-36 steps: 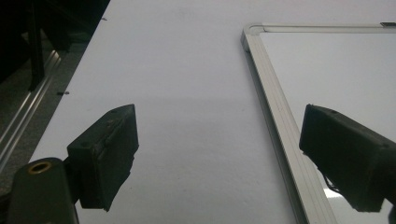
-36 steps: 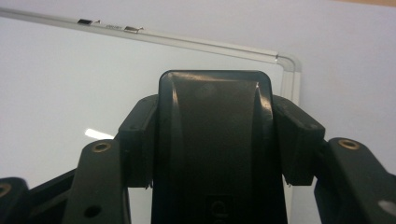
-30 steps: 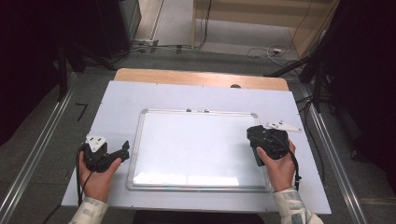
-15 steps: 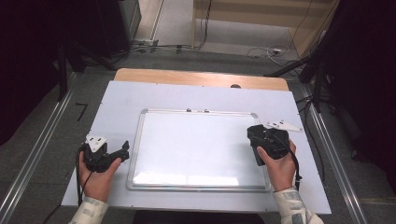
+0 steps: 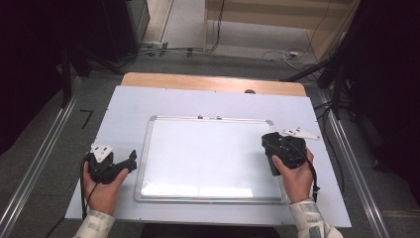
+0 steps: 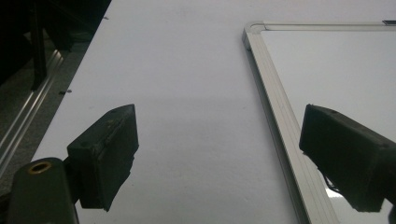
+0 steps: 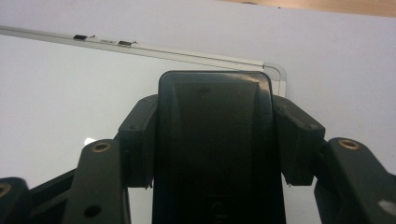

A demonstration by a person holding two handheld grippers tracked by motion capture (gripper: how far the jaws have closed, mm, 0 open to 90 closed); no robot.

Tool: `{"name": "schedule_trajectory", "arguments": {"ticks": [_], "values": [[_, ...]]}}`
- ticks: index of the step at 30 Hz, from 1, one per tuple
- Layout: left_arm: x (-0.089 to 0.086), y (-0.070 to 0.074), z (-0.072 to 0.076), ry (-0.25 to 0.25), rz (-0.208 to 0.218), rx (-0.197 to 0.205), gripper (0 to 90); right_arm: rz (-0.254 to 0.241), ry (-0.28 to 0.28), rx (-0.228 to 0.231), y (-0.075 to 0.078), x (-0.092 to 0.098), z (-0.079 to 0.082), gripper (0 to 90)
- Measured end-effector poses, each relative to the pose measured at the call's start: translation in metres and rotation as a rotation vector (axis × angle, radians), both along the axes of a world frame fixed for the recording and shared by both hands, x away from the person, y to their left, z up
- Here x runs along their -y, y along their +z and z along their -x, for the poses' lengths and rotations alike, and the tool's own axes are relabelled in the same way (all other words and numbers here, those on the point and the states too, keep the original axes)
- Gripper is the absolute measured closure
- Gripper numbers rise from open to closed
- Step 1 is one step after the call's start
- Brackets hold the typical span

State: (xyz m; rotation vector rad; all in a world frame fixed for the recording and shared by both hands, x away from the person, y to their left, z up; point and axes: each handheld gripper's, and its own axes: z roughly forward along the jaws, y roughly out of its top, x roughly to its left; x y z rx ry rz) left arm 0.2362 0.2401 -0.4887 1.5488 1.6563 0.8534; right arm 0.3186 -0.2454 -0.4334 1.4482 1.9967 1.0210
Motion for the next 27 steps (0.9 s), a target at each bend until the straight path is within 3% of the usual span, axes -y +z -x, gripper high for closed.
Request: {"name": "schedule_trajectory", "arguments": {"ticks": [12,27], "values": [[-0.001,0.000,0.000,-0.003,0.006,0.000,12.4,0.000,-0.040,-0.009,-0.003,-0.006,-0.016,39.0],[-0.002,0.000,0.001,-0.003,0.012,0.006,12.4,0.031,-0.188,-0.063,-0.011,-0.024,-0.067,39.0]]}}
